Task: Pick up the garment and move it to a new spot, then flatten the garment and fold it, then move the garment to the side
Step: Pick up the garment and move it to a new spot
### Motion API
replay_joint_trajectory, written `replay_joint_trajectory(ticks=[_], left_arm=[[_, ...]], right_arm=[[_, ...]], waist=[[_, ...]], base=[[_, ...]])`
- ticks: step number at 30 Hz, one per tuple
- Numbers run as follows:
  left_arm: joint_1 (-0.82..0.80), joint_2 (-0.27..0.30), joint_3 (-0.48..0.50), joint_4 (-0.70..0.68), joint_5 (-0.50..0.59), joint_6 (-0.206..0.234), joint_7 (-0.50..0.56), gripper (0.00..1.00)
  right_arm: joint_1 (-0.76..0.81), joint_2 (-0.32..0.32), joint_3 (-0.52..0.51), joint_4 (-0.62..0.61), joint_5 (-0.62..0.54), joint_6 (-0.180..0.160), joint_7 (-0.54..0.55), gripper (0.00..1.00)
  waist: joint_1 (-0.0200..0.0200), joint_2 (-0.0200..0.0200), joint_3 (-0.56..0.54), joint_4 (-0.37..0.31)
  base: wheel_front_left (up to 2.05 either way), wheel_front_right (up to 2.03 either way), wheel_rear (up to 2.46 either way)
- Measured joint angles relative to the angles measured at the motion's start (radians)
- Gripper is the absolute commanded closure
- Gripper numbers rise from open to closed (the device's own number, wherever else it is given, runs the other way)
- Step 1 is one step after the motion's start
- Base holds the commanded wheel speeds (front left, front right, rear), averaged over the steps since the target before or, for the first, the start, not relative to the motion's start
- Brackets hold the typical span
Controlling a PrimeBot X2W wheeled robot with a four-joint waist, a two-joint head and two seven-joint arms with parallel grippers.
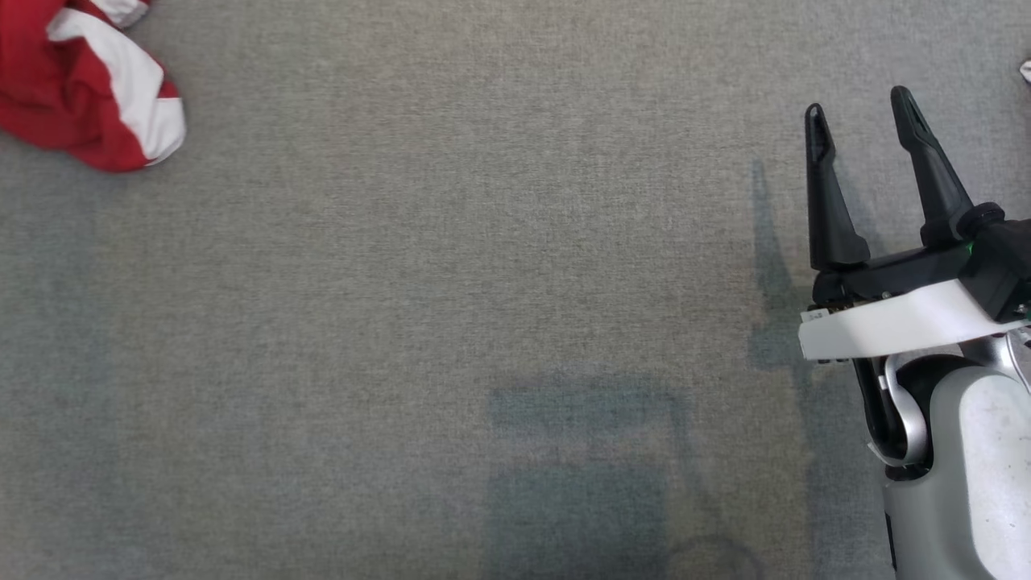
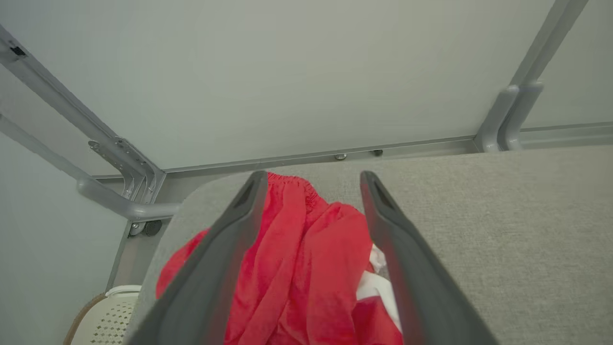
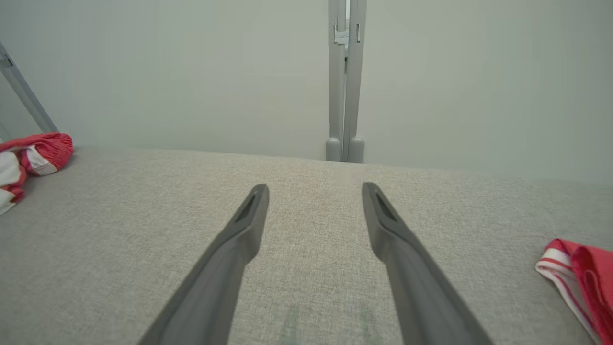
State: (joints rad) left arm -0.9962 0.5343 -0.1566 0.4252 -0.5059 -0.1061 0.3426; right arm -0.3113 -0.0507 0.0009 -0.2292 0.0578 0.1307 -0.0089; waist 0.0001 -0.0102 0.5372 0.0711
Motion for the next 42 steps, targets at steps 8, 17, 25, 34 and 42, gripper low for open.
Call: replay_joint_trajectory(ticks=[8,17,25,34,42], left_arm=[[-0.018,0.045,-0.022,0.089,-0.007,-0.009,0.075,0.0],[-0.016,0.101,-0.017,0.127,-0.021,0.005,0.131,0.0],[0.007,0.112,-0.01,0.163,-0.028,0.031,0.147,0.99],[0.023,0.104,-0.012,0.168,-0.031,0.028,0.055,1.0],[0.021,0.082,-0.034,0.146,-0.057,-0.002,-0.007,1.0]], right_arm=[[-0.004,0.0,0.001,0.007,0.006,0.0,-0.019,0.0],[-0.023,0.001,0.009,0.008,0.003,0.0,-0.021,0.0],[-0.028,0.001,0.02,0.002,0.002,0.0,-0.019,0.0],[-0.032,0.001,0.023,0.024,0.01,0.0,-0.036,0.0],[-0.026,0.001,0.021,0.064,0.02,0.0,-0.052,0.0]], waist=[[0.0,0.0,0.098,-0.089],[0.0,0.0,0.147,-0.132],[0.0,0.0,0.147,-0.14],[0.0,0.0,0.097,-0.137],[-0.0001,0.0,0.011,-0.134]], base=[[0.0,0.0,0.0],[0.0,0.0,0.0],[0.0,0.0,0.0],[0.0,0.0,0.0],[0.0,0.0,0.0]])
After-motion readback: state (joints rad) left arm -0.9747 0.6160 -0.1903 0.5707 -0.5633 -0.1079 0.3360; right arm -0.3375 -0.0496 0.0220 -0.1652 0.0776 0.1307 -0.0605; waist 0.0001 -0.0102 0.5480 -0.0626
